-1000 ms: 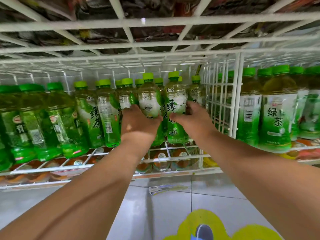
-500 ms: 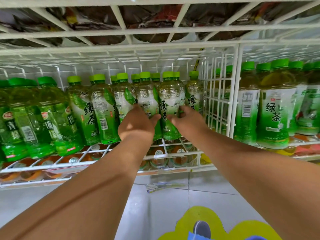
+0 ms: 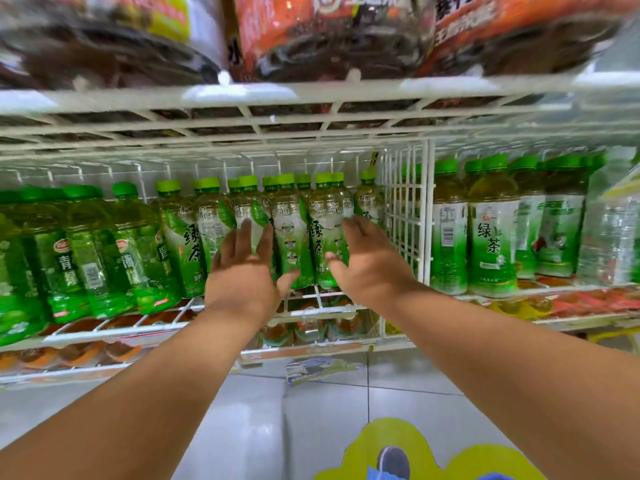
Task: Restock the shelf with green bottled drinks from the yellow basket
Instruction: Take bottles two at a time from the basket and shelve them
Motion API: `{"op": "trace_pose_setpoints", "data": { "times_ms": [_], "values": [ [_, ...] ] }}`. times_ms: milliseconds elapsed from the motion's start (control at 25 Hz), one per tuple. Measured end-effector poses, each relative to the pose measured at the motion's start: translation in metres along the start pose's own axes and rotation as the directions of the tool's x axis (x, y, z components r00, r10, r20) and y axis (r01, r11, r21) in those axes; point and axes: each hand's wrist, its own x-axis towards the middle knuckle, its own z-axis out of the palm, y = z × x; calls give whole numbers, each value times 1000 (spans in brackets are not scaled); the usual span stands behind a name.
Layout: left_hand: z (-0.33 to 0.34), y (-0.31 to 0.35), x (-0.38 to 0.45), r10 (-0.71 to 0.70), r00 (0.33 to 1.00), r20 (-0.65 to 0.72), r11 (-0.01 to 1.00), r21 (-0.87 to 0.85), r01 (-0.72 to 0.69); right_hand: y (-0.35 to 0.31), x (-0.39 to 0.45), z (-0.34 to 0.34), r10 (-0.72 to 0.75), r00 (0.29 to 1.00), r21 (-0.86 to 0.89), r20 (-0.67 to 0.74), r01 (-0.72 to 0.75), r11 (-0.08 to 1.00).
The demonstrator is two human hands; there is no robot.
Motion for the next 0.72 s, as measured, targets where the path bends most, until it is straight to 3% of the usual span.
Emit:
{"op": "trace_pose_setpoints", "data": {
  "times_ms": [160,440,600,720],
  "values": [
    [-33,-4,-25,14,1000,23,989,144,-17,-14,-26,-31,51,990,-174,135,-27,984],
    [-132,21,-95,19,999,37,985,169,-25,-31,-110,-107,-49,999,-121,-15,47,992],
    [-200,38,-167,40,990,132,990,130,-57,-54,-189,-157,-73,997,-93,-7,72,993],
    [-256,44,-207,60,994,89,994,84,-67,-73,-226,-211,-84,995,-52,-53,81,995]
  ]
}}
